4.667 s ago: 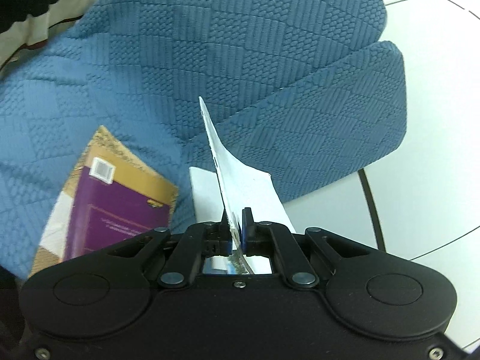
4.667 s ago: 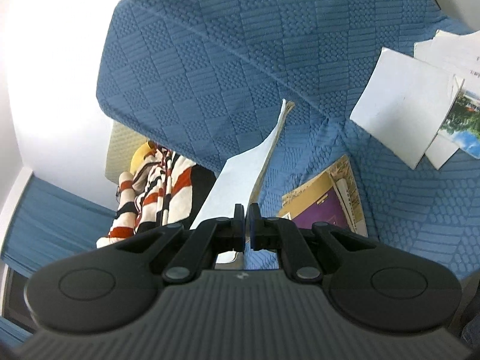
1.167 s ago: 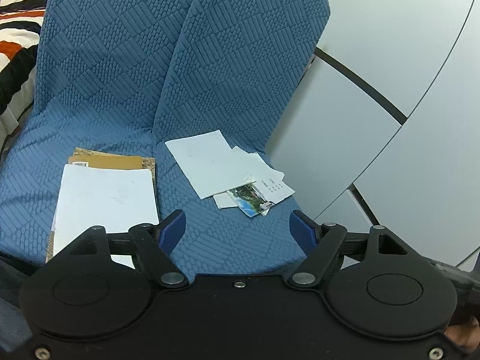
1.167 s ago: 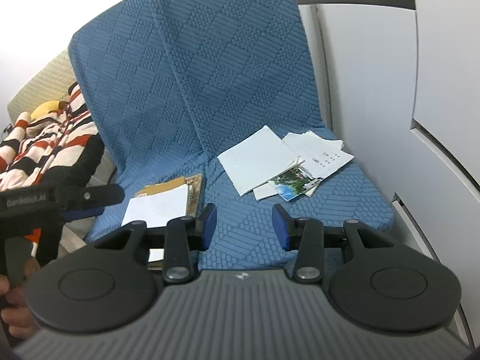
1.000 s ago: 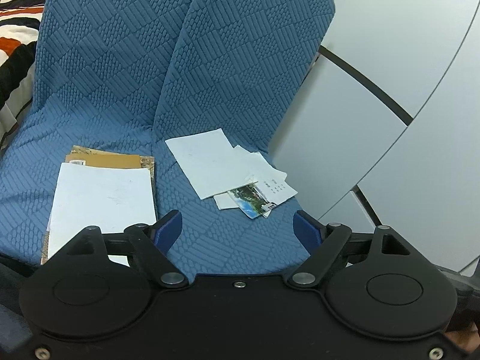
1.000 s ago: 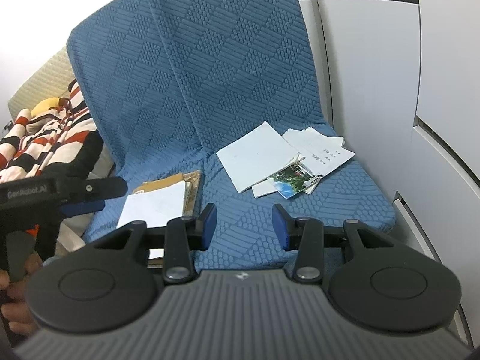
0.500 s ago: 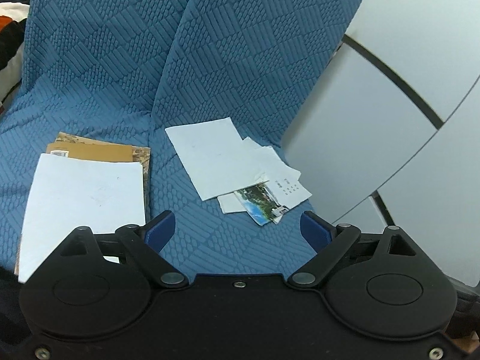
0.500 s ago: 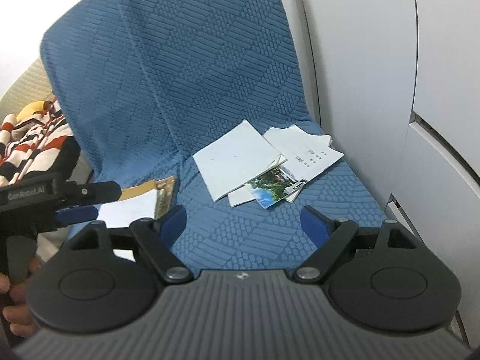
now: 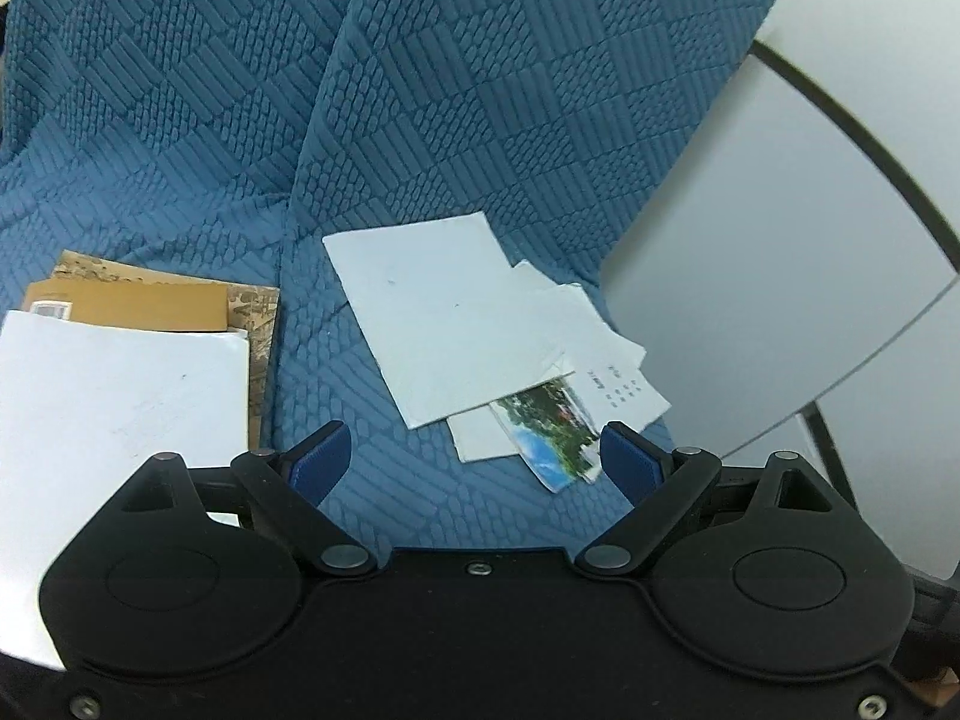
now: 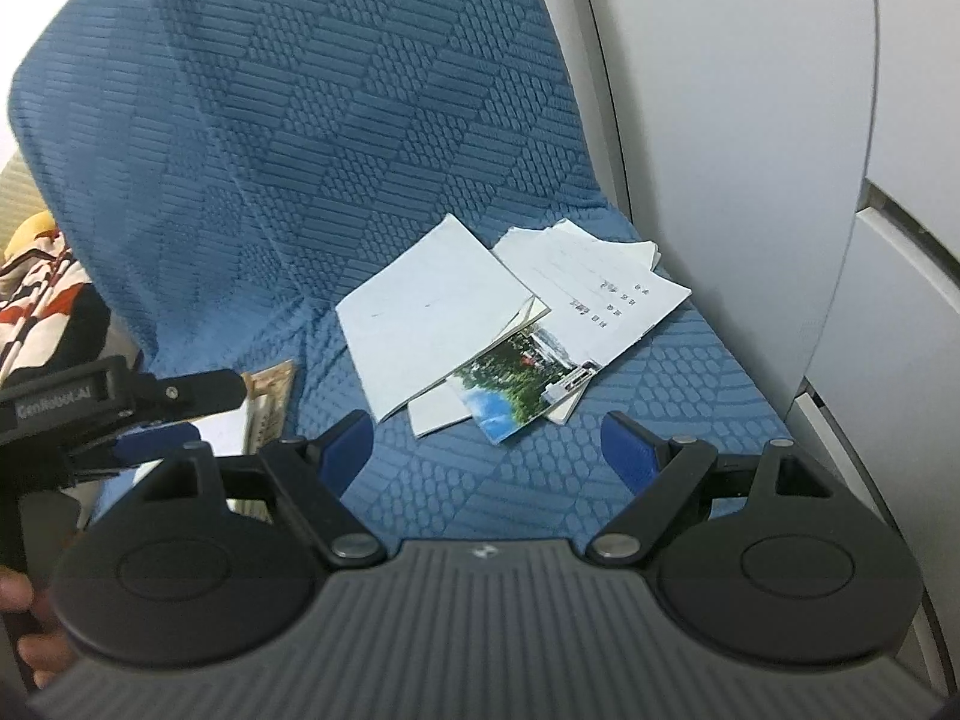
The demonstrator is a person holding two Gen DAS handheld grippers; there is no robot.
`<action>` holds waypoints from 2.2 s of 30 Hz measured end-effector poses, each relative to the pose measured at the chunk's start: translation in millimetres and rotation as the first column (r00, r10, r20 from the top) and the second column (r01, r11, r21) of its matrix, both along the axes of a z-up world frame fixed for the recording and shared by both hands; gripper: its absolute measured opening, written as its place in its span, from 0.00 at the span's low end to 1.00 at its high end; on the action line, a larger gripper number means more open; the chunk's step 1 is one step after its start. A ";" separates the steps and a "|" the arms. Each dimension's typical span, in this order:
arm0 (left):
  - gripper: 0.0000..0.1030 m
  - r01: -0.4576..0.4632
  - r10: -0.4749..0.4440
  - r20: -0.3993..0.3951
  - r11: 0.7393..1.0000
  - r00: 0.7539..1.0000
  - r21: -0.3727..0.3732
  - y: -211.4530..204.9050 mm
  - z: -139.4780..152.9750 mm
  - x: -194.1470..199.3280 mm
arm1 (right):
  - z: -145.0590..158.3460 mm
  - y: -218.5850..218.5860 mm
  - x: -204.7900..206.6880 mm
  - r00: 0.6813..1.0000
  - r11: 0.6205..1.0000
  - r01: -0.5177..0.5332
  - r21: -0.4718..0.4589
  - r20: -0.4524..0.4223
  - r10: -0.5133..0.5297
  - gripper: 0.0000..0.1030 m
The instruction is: Organize objects
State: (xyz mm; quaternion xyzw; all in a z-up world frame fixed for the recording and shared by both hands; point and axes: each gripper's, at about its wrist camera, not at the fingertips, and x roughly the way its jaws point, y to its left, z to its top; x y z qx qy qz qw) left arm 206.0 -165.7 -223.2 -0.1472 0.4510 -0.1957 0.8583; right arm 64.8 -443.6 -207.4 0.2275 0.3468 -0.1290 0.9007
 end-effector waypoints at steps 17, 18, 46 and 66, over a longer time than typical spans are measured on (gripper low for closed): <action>0.59 -0.050 0.048 -0.077 0.999 0.996 -0.016 -28.9 -72.0 68.6 | -64.5 -54.1 90.8 1.000 1.000 0.010 0.029 -0.004 -0.010 0.77; 0.54 -0.049 0.048 -0.081 0.999 0.996 -0.014 -30.3 -76.2 72.6 | -69.2 -57.4 96.9 1.000 1.000 0.009 0.028 -0.009 -0.009 0.75; 0.26 -0.051 0.040 -0.130 0.996 0.991 -0.076 -31.0 -113.2 99.7 | -111.5 -105.8 167.7 0.996 0.963 -0.081 0.255 0.060 0.067 0.56; 0.21 -0.070 0.052 -0.147 0.990 0.988 -0.121 -23.0 -116.7 102.4 | -137.5 -100.5 180.3 0.993 0.796 -0.104 0.596 0.113 0.045 0.15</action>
